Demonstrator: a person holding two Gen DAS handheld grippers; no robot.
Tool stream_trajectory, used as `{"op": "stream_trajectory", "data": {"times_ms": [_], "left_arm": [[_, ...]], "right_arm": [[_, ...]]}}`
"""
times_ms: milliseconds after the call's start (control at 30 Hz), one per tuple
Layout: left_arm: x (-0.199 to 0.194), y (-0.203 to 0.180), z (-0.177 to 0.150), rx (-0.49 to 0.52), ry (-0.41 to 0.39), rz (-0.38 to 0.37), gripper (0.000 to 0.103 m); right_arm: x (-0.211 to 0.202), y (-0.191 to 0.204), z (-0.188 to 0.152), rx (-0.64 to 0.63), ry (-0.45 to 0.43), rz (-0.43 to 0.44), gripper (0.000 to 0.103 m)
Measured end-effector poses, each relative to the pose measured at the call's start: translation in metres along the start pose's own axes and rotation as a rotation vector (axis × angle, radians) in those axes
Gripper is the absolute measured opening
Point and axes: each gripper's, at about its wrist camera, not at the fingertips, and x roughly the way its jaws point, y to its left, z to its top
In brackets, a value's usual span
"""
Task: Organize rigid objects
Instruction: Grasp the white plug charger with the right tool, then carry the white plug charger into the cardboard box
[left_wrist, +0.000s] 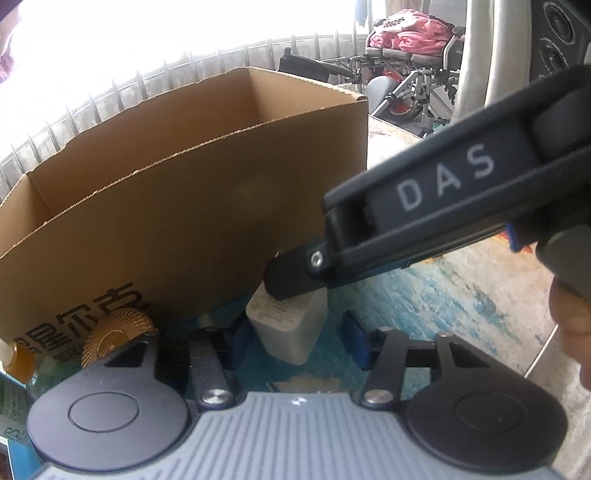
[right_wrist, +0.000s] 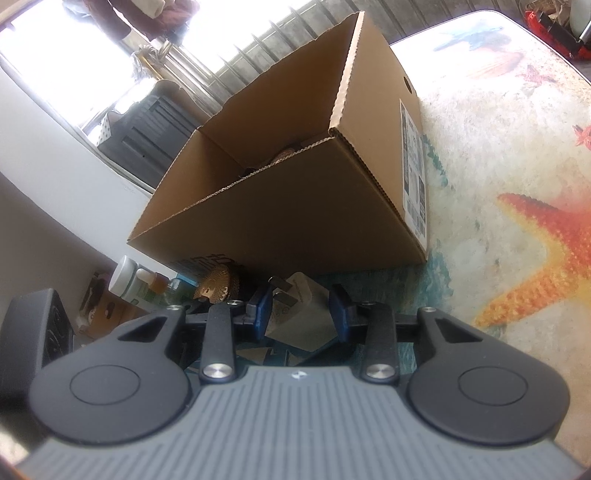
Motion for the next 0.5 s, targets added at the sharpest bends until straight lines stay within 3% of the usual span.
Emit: {"op": "stream_trajectory", "data": {"times_ms": [200,367,500], "left_arm": [[0.002,-0.002,0.001,-0.024,-0.009,0.001,0.039],[-0.027,0.008,-0.001,-0.034,-0.038,-0.005,0.032],[-0.061,0.006,0.007,-0.029,-0.117,0.03,0.028]], "right_arm": [[0.002,0.003,0.0,-0.014,0.0,-0.019,0.035],[-0.009,0.018,-0.002,-0.038,-0.014,-0.037,0.035],[-0.027,0.046,0.003,-0.094,-0.057,-0.015,0.035]]}}
